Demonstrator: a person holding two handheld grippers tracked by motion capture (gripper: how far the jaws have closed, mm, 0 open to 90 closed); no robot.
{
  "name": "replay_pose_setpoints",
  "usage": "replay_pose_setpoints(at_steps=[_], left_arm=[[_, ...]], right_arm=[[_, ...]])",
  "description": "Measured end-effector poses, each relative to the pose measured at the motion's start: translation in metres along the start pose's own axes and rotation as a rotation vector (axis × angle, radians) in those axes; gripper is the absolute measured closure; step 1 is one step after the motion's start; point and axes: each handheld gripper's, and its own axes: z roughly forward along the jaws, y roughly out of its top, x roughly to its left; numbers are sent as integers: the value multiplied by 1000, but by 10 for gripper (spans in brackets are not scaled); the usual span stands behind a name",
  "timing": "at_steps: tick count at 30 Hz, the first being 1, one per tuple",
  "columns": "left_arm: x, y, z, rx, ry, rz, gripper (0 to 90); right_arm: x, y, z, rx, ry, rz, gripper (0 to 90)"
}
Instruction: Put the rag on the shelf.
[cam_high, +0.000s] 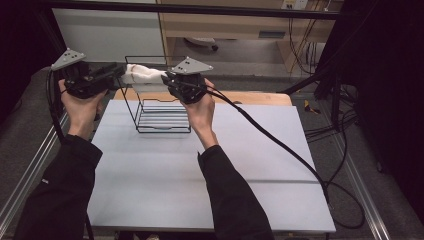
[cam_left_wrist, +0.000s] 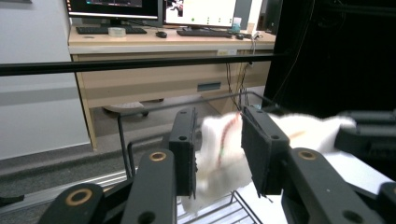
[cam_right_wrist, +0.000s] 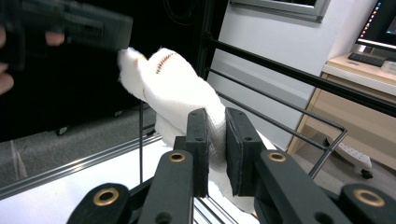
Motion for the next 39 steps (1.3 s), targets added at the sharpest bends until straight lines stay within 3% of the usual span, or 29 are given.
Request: replay_pose_setpoints(at_steps=[7, 16, 27, 39], left_arm=[[-8, 14, 17, 31, 12, -10, 772], [-13, 12, 48, 116, 16, -18, 856], [-13, -2, 34, 149, -22, -10, 891], [-15, -26, 28, 166, -45, -15, 892]], right_arm=[[2, -3, -1, 13, 1, -19, 805], [4, -5, -2, 23, 4, -33, 803], [2, -9, -3, 33, 27, -9, 788], [5, -10, -7, 71, 64, -20, 665]])
